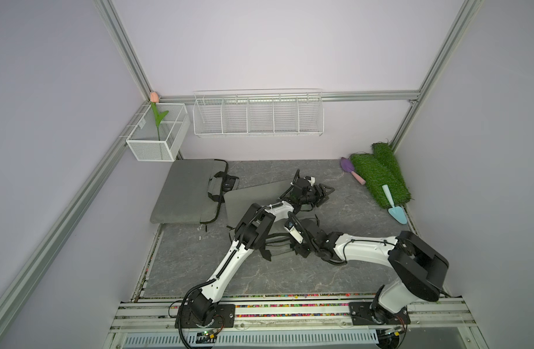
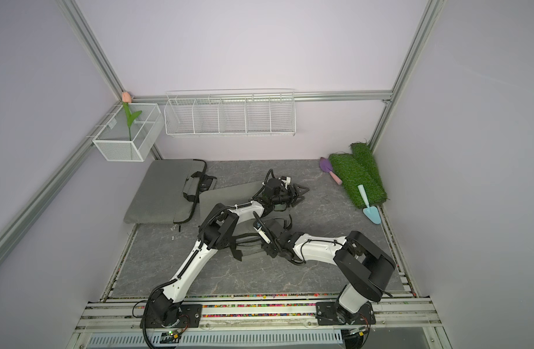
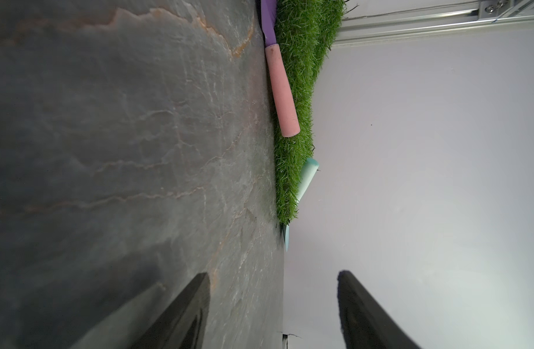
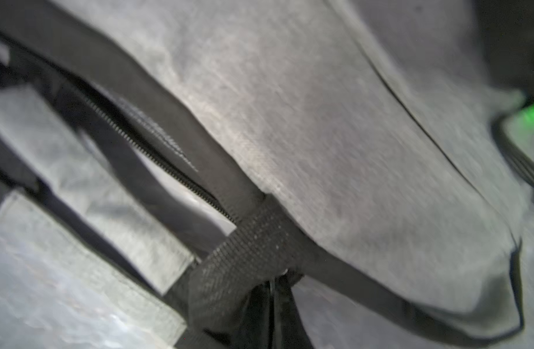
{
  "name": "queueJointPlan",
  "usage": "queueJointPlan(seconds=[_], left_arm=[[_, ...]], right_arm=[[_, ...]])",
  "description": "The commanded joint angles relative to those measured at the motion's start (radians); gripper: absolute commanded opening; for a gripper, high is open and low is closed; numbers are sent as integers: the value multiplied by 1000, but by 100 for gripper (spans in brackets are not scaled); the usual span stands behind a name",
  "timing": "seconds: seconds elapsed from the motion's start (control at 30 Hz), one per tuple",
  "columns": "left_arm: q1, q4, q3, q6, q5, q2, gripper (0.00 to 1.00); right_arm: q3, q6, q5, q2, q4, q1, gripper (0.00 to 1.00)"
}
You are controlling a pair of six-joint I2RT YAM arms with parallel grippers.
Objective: Put the mouse into the laptop bag
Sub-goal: Zip the zipper on the zippered laptop bag.
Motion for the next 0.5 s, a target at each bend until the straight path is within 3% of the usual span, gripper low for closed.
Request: queueJointPlan(seconds=[0.0,0.1,0.27,0.47], left_arm=[[21,-66,-40,19,-2,51,67],[31,-57,-109,36,9,-11,67],[78,-95,-334,128,-27,-253,73],[123,-124,-521,173,-20,-513,81]], right_arm=[[42,-11,-44,-2,-2,-13,7],[-7,21,-93,-75,29,-90,7],[-40,29,-82,-185,-13,-174,7],[-43,53,-135,-208,-38,-271,7]])
